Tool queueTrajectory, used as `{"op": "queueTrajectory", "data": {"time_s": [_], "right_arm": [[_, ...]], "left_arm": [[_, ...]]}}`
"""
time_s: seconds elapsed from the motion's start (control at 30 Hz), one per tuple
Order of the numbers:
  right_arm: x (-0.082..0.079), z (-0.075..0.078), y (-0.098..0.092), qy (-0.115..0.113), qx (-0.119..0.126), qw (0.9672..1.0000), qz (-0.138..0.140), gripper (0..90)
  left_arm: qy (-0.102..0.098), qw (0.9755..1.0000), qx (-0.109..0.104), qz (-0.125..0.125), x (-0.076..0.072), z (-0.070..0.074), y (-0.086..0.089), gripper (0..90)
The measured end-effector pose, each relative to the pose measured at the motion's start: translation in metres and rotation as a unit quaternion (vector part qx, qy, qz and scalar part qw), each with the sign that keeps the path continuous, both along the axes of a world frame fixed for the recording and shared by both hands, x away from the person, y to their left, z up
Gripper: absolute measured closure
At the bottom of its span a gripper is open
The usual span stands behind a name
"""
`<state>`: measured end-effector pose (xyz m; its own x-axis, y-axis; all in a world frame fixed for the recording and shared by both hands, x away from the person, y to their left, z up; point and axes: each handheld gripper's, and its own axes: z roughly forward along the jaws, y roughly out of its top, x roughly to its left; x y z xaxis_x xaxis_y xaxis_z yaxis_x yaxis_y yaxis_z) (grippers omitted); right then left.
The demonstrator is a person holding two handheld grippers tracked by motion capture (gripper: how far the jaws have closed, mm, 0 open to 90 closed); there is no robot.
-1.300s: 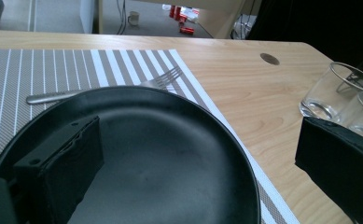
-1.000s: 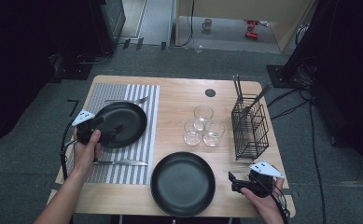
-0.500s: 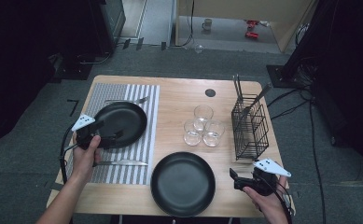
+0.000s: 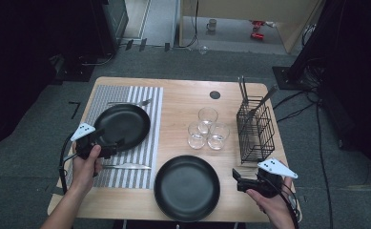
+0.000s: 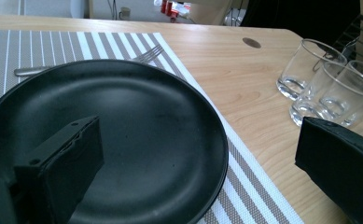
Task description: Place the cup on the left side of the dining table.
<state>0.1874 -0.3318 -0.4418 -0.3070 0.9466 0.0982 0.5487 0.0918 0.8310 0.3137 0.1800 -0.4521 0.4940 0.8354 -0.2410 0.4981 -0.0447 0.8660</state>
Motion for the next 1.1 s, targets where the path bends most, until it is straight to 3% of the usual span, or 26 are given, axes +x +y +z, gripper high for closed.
{"op": "queueTrajectory", "data": {"time_s": [0.77, 1.1], "right_arm": [[0.013, 0.028, 0.028, -0.031, -0.003, 0.9995, 0.011, 6.9], [0.025, 0.036, 0.046, -0.040, -0.006, 0.9989, 0.025, 9.5]], "left_arm": [[0.015, 0.9998, 0.013, -0.005, -0.040, -0.023, -0.004, 1.1], [0.013, 0.9987, 0.048, -0.010, -0.055, -0.026, -0.010, 1.1]]}}
